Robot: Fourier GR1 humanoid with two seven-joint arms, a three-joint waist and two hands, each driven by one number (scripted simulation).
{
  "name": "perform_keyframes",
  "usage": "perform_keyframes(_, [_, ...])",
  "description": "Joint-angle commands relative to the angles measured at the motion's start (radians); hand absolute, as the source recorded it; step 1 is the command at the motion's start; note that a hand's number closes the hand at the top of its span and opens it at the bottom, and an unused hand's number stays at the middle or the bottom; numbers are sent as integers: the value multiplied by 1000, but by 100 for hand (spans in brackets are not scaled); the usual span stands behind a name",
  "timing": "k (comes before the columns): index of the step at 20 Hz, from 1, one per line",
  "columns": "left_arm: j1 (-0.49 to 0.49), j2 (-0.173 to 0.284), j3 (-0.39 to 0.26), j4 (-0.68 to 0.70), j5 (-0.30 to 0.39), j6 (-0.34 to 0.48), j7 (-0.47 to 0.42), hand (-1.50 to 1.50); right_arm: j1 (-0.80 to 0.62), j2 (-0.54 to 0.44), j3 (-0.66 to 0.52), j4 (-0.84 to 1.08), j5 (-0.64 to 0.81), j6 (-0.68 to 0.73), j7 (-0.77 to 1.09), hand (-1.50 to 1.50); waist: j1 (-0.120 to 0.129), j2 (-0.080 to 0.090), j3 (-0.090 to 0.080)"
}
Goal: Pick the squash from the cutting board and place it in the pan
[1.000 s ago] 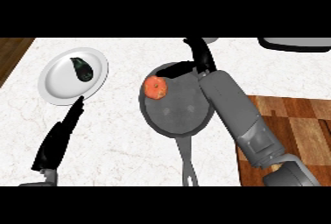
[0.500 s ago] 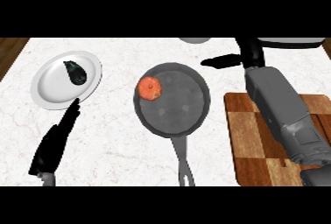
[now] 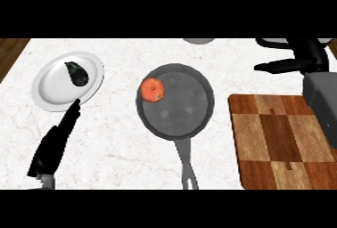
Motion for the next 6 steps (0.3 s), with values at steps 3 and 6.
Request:
perform_keyframes(3, [11, 4, -3, -24, -9, -8, 1, 0, 1, -138, -21, 66, 10, 145, -50, -150, 11, 4, 1])
perform_keyframes(6, [29, -15, -16, -81, -12, -1, 32, 0, 19, -143, -21, 71, 18, 169, -81, -150, 6, -1, 1])
